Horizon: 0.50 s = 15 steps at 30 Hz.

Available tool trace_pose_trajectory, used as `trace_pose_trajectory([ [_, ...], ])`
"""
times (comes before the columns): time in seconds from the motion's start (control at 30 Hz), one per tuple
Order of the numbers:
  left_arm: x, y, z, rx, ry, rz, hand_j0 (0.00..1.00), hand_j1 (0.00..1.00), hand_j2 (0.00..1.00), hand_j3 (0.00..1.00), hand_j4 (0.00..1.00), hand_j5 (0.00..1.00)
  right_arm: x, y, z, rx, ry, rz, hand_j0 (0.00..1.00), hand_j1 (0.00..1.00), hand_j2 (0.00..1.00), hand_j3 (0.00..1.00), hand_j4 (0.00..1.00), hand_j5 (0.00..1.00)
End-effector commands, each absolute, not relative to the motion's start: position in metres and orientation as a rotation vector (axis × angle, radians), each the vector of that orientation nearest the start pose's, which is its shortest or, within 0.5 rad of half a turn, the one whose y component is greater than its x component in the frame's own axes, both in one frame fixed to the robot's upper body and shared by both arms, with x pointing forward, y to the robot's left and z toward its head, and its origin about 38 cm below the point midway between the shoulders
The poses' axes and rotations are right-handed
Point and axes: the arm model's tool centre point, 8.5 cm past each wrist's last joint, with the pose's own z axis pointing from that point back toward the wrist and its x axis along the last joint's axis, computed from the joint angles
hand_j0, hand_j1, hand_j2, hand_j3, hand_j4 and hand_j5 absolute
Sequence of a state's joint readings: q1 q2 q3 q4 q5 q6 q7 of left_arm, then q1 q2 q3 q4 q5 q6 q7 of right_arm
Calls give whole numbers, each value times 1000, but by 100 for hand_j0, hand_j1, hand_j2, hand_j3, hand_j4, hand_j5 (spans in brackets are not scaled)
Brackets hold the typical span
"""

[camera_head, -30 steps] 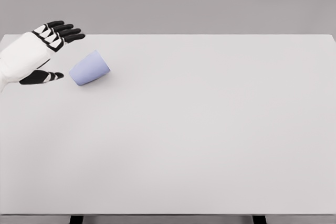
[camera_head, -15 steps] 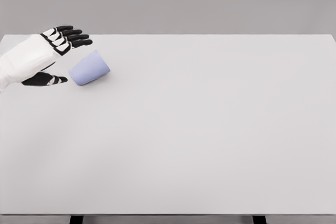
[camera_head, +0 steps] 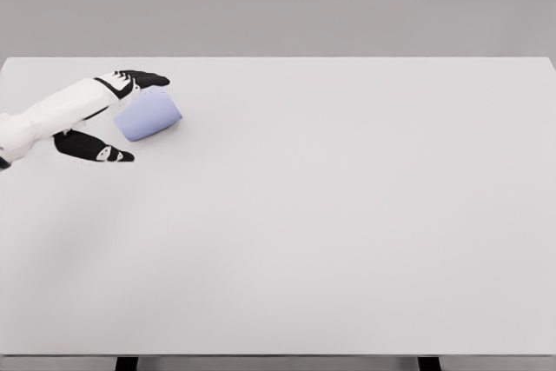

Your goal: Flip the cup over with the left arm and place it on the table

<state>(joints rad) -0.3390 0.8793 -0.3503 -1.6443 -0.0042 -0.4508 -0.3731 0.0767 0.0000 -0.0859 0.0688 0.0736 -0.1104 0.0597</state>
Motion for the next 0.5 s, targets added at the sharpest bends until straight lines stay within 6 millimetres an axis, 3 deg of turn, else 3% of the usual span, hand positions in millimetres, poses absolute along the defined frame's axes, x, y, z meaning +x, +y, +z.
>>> trace_pose_trajectory([
  [0.0, 398, 331, 232, 233, -1678, -1455, 100, 100, 100, 100, 100, 100, -61, -264, -258, -25, 33, -15, 100, 100, 100, 100, 100, 100],
  [0.13, 423, 326, 222, 212, -1616, -1449, 100, 100, 100, 100, 100, 100, -61, -264, -258, -23, 33, -15, 100, 100, 100, 100, 100, 100],
  [0.33, 433, 316, 211, 204, -1530, -1422, 100, 100, 100, 100, 100, 100, -62, -264, -258, -23, 34, -15, 100, 100, 100, 100, 100, 100],
  [0.47, 438, 322, 213, 243, -1528, -1416, 100, 100, 100, 100, 100, 100, -62, -264, -258, -23, 34, -15, 100, 100, 100, 100, 100, 100],
])
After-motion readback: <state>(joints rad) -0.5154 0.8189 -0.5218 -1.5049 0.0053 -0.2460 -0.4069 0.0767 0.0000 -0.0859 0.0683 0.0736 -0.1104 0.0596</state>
